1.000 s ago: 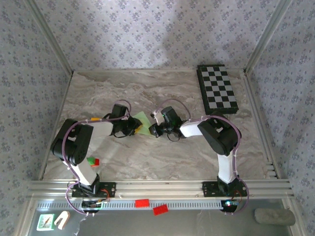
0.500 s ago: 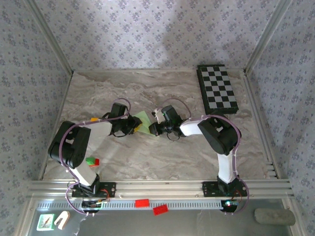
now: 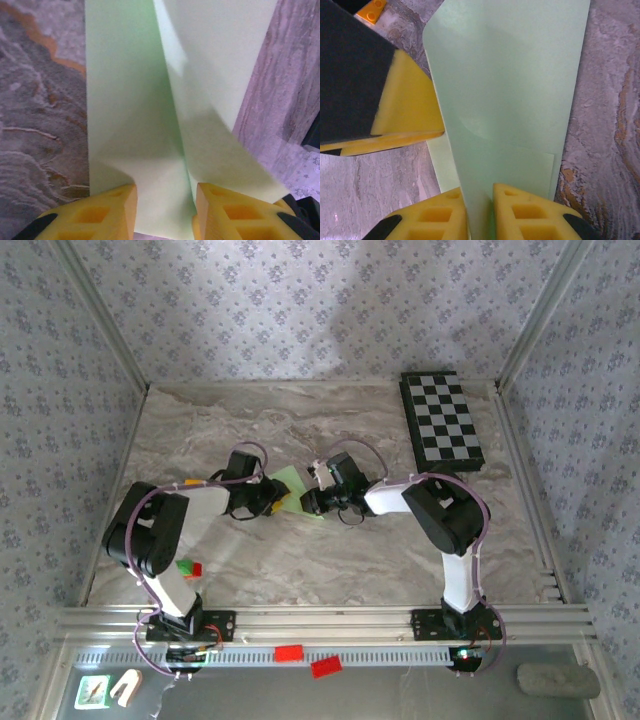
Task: Fold a paper plane with a square sheet of paper (pick it up from the middle)
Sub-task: Fourth fold the wing at the center of the table.
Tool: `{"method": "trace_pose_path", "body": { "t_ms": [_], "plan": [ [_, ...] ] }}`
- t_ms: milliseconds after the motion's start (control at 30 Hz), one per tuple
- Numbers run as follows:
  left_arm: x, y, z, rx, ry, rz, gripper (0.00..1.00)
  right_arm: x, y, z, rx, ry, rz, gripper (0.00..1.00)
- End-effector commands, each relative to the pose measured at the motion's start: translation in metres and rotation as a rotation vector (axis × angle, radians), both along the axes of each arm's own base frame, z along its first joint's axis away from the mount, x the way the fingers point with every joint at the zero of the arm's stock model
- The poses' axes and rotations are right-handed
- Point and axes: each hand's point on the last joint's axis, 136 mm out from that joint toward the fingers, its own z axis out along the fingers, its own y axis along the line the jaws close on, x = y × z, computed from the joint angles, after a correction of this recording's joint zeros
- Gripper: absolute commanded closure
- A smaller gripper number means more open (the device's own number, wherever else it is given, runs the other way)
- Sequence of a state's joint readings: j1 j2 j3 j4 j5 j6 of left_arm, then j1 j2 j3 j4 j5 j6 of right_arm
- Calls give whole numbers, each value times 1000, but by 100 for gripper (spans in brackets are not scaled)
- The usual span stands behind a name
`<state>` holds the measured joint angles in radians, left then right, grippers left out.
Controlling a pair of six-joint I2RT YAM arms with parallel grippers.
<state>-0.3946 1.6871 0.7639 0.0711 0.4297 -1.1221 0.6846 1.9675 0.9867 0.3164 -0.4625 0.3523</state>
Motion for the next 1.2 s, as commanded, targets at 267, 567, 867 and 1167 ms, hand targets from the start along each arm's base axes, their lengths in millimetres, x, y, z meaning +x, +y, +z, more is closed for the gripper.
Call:
{"method": "trace_pose_path", "body": {
  "t_ms": [267, 567, 867, 1167],
  "plan": [
    [-9, -4, -8, 57, 58, -81, 52, -7, -10, -23, -68, 108, -20, 77],
    [-10, -6, -9, 77, 74, -114, 46, -6, -14, -27, -76, 150, -40, 78],
    [-11, -7, -9, 103, 93, -140, 42, -5, -15, -26, -63, 186, -43, 82],
    [14, -14, 31, 61, -63, -123, 43, -1, -21, -28, -41, 222, -71, 88]
  ]
}}
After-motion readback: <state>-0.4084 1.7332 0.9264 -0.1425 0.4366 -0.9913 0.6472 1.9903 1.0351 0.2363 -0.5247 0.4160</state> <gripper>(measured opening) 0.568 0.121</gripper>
